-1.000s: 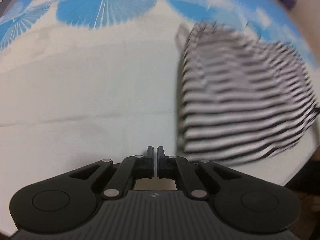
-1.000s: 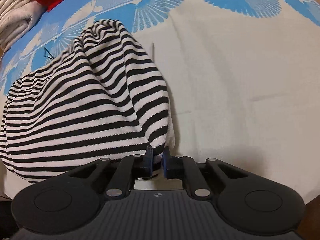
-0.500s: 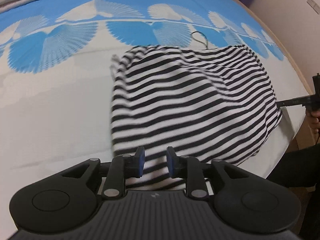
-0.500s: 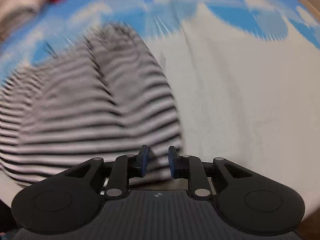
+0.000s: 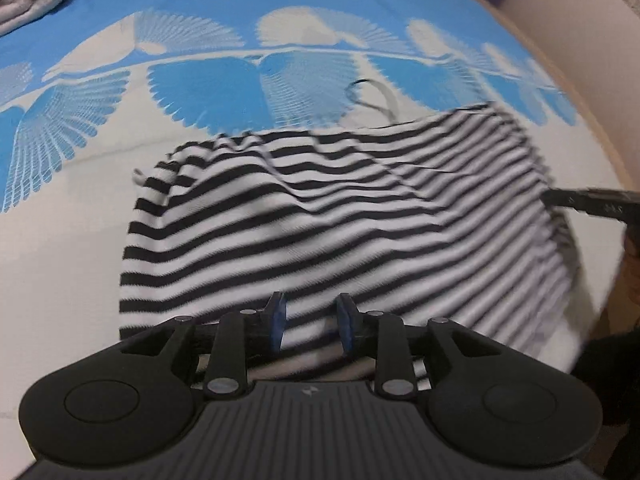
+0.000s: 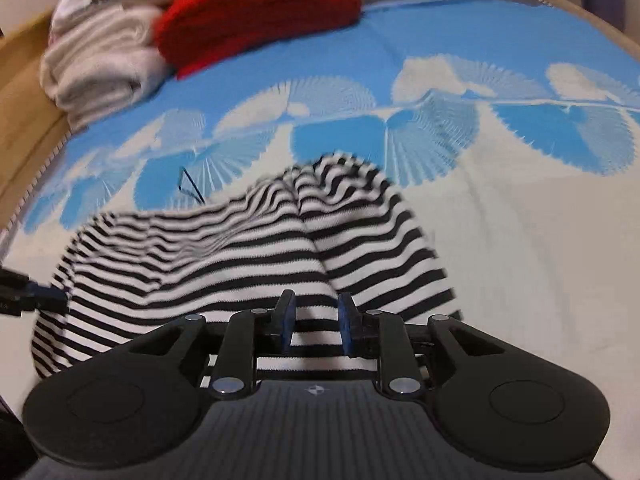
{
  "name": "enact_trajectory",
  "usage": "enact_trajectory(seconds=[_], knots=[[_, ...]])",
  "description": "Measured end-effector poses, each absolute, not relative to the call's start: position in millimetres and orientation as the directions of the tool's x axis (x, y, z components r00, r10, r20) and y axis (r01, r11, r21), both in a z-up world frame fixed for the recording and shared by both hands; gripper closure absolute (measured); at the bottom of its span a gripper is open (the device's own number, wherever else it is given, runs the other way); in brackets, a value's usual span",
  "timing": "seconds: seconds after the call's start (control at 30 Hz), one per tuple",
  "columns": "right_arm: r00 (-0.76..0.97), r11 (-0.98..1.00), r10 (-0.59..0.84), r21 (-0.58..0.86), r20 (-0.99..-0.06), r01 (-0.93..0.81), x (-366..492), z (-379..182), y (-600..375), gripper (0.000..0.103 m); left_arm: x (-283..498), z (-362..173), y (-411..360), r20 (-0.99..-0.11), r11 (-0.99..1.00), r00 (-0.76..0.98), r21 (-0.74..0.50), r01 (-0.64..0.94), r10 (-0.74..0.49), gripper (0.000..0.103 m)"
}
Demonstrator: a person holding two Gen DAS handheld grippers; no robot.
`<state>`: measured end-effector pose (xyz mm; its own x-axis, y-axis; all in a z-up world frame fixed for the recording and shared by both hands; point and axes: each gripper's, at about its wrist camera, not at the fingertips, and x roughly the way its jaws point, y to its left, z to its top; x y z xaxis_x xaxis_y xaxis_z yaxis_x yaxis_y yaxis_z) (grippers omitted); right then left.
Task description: Fold small clothes
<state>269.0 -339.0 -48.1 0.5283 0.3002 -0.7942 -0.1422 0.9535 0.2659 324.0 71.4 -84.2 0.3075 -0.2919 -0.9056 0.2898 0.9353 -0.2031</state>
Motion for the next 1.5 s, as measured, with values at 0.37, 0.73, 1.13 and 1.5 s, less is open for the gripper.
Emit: enact_trajectory(seconds=[0.37,0.73,1.13,1.5], knots=[[0.454,0.983,0.171,0.182,-0.874,-0.021,305.6,-79.5,-337.8,0.079,345.4,-75.3,72.2,-0.897,0.985,0.417,-0.09,0.147,-0.145,0.068],[0.577,0.985,0.162,0.164,-0.801,-0.049,294.3,-44.6,-330.5,0.079,334.0,-48.4,47.8,-0.854,0.99,0.506,-0.066,0.126,-0.121,0.067],[0.832,0.967,0.234,0.211,-0.503,-0.145,190.7,60.0,-319.0,0.078,218.7,67.6,73.3,-0.547,0.995,0.837,0.064,0.072,-0.025,0.057],[0.85,0.986,0.161,0.112,-0.502,-0.121,115.5,37.2,-296.5,0.062,100.9,-30.4,87.5,-0.677,0.991,0.735,-0.064,-0.116,0.042,0.078]])
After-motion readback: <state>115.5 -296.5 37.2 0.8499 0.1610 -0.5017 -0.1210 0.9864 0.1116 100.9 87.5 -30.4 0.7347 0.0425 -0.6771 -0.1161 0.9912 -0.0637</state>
